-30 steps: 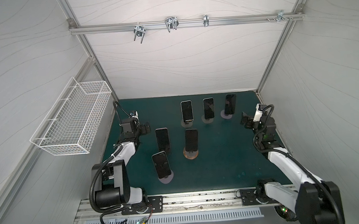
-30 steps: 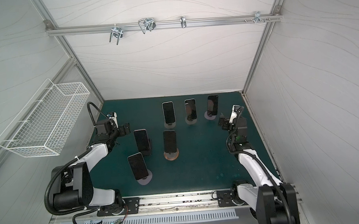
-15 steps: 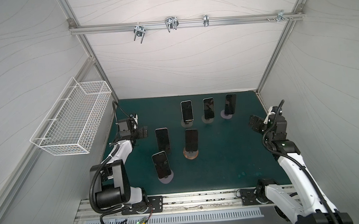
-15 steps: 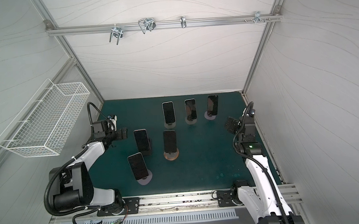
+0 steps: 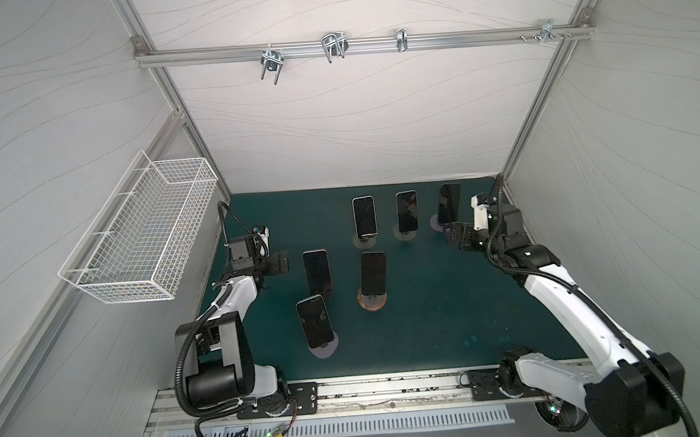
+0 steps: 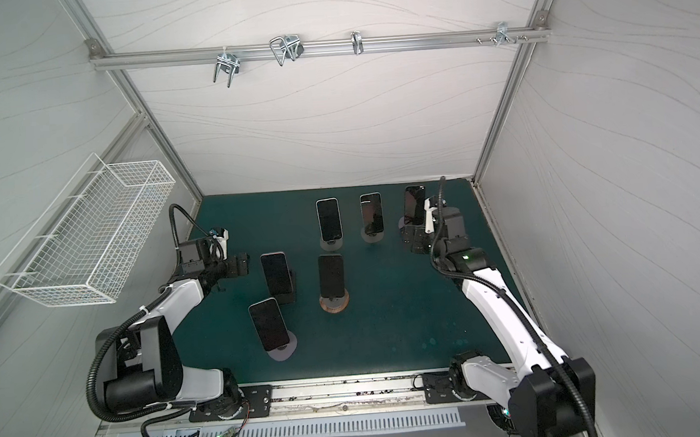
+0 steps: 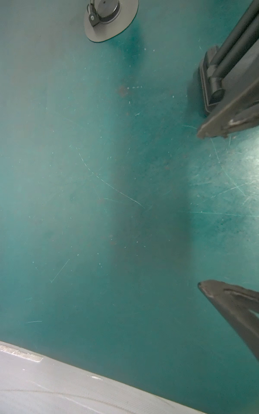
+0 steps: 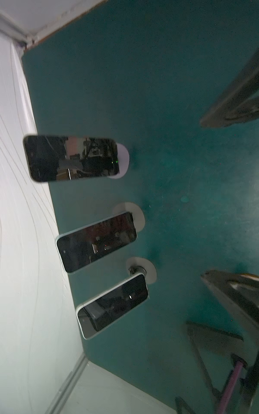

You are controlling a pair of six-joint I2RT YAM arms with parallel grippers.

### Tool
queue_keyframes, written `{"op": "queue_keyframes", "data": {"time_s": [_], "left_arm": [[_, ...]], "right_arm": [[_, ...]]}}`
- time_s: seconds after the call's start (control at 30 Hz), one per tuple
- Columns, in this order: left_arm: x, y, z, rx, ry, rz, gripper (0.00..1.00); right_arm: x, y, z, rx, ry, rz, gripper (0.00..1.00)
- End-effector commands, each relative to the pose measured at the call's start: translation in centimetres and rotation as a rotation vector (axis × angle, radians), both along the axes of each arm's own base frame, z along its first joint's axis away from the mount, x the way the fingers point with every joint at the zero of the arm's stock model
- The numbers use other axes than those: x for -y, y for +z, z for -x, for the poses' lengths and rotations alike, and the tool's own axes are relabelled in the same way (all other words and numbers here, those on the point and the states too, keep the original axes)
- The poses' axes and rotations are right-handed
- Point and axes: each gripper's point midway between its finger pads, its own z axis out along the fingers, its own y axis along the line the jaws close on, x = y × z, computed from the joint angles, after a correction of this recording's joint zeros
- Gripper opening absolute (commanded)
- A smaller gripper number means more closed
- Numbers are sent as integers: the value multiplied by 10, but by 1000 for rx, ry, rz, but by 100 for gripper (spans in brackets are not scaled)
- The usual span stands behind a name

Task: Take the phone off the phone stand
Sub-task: 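Move the right gripper over the teal-edged phone on the middle far stand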

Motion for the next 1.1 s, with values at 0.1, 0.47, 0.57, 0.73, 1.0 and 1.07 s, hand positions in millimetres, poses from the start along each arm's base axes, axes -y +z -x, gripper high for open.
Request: {"op": "queue_keyframes", "data": {"time_s": [0.1,0.47,0.57,0.73,1.0,1.07], "left_arm": [[1,17,-10,53,-24,-7,100],[6,17,-9,59,-56,-3,100],[7,19,-9,73,-61,-3,100],[8,18,-10,67,-62,-4,100],[7,18,-10,64,-60,-5,100],[7,18,-11,63,-57,-4,100]], "right_arm": [[-49,7,-20,-12,151,20,99],[-84,-3,-77,-34,155,83,99],[-90,-6,-93,-37,150,92,99],[-99,-10,-117,-49,148,114,99],[-104,-15,-137,-51,126,135,99],[-105,-18,-141,-57,120,142,99]]}}
